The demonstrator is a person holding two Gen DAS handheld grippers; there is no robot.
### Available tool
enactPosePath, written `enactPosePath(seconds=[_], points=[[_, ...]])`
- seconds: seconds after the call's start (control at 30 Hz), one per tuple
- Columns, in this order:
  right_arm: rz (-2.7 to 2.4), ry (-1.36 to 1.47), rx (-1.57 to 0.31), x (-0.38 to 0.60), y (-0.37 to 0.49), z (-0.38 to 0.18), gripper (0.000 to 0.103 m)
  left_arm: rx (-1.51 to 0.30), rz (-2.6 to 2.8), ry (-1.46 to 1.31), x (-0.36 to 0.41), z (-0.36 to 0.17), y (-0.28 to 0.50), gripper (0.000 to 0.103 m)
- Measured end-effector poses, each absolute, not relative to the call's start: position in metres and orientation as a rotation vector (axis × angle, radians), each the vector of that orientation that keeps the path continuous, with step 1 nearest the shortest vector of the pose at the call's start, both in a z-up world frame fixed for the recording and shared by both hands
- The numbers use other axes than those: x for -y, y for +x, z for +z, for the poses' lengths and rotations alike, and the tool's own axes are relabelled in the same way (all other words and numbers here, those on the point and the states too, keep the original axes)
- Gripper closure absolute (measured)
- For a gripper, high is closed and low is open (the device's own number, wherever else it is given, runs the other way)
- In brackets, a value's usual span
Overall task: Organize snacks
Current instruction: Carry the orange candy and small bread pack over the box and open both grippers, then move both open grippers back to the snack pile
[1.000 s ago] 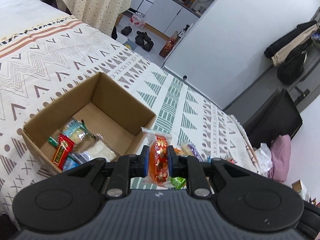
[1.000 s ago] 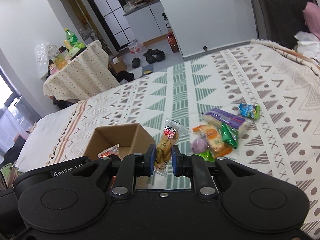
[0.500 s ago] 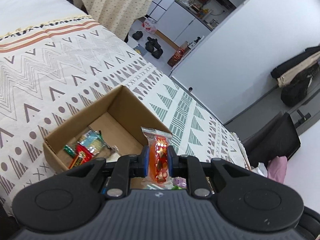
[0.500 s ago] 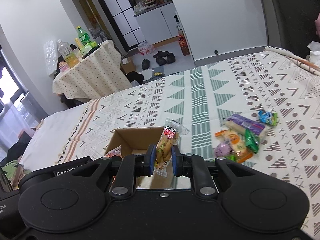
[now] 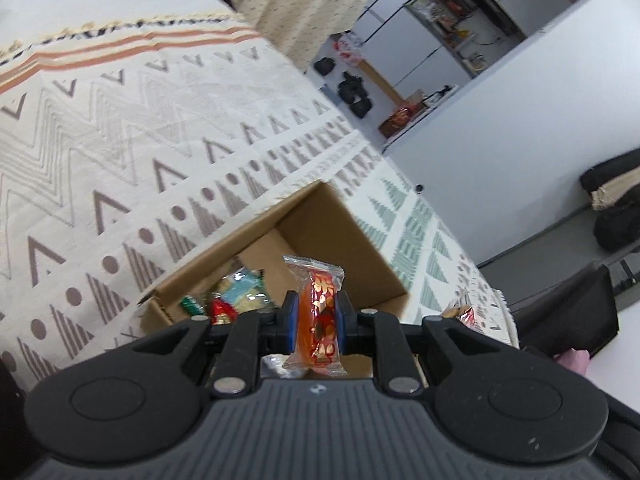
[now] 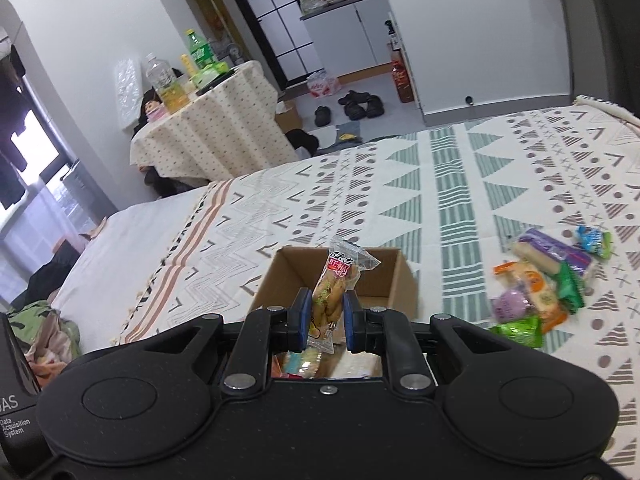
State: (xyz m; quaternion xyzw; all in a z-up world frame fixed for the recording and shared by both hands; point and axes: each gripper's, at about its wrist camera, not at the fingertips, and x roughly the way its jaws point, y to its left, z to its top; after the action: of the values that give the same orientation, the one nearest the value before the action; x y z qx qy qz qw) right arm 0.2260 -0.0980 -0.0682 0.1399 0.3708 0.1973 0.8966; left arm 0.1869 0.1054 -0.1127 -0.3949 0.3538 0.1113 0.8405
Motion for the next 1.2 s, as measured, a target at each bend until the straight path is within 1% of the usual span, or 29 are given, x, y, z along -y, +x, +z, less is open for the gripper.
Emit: enactPosePath(seconds=[0.07, 0.17, 0.23, 0.3, 0.37, 0.43, 0.47, 0.5, 0.53, 0.57, 0.6, 0.73, 0.87, 0.97, 1.03, 1.13, 1.2], points=[[0.413, 0.291, -0.782, 0.092, 0.229, -0.074, 0.086, -0.772, 0.252, -0.854, -0.110, -0.119, 0.189, 0.085], [0.411, 0.291, -0.805, 0.086, 0.234, -0.081, 0.086, -0.787, 0.273, -0.855, -0.112, -0.122, 0.192, 0.080], [0.408, 0.292, -0.818, 0.083, 0.236, -0.086, 0.086, -0.785, 0.279, -0.849, -0.113, -0.122, 0.193, 0.071], [0.412, 0.292, -0.826, 0.082, 0.239, -0.088, 0.086, -0.784, 0.299, -0.849, -0.113, -0.123, 0.193, 0.058], [0.423, 0.291, -0.825, 0.080, 0.240, -0.088, 0.086, -0.788, 0.313, -0.847, -0.114, -0.125, 0.195, 0.055], [0.413, 0.290, -0.827, 0.081, 0.243, -0.088, 0.081, -0.800, 0.319, -0.853, -0.115, -0.128, 0.197, 0.053], [0.405, 0.293, -0.830, 0.082, 0.243, -0.089, 0.078, -0.806, 0.324, -0.855, -0.114, -0.128, 0.197, 0.050], [0.401, 0.302, -0.836, 0.084, 0.244, -0.090, 0.072, -0.812, 0.330, -0.855, -0.114, -0.129, 0.197, 0.043], [0.398, 0.315, -0.841, 0.087, 0.245, -0.091, 0.069, -0.817, 0.337, -0.852, -0.113, -0.129, 0.197, 0.039], [0.394, 0.322, -0.846, 0.090, 0.245, -0.092, 0.069, -0.822, 0.344, -0.844, -0.111, -0.129, 0.198, 0.031], [0.386, 0.320, -0.848, 0.092, 0.245, -0.093, 0.066, -0.825, 0.349, -0.837, -0.109, -0.128, 0.199, 0.027], [0.346, 0.315, -0.849, 0.106, 0.239, -0.093, 0.053, -0.814, 0.353, -0.806, -0.102, -0.123, 0.198, 0.024], [0.313, 0.314, -0.848, 0.125, 0.232, -0.092, 0.048, -0.810, 0.348, -0.777, -0.092, -0.119, 0.197, 0.022], [0.280, 0.308, -0.837, 0.141, 0.225, -0.090, 0.040, -0.809, 0.332, -0.763, -0.083, -0.116, 0.196, 0.022], [0.253, 0.304, -0.828, 0.152, 0.220, -0.089, 0.032, -0.804, 0.315, -0.751, -0.077, -0.113, 0.196, 0.022], [0.223, 0.307, -0.821, 0.170, 0.214, -0.089, 0.028, -0.803, 0.293, -0.710, -0.064, -0.107, 0.196, 0.021], [0.208, 0.310, -0.813, 0.181, 0.210, -0.088, 0.028, -0.804, 0.275, -0.689, -0.055, -0.104, 0.196, 0.018]])
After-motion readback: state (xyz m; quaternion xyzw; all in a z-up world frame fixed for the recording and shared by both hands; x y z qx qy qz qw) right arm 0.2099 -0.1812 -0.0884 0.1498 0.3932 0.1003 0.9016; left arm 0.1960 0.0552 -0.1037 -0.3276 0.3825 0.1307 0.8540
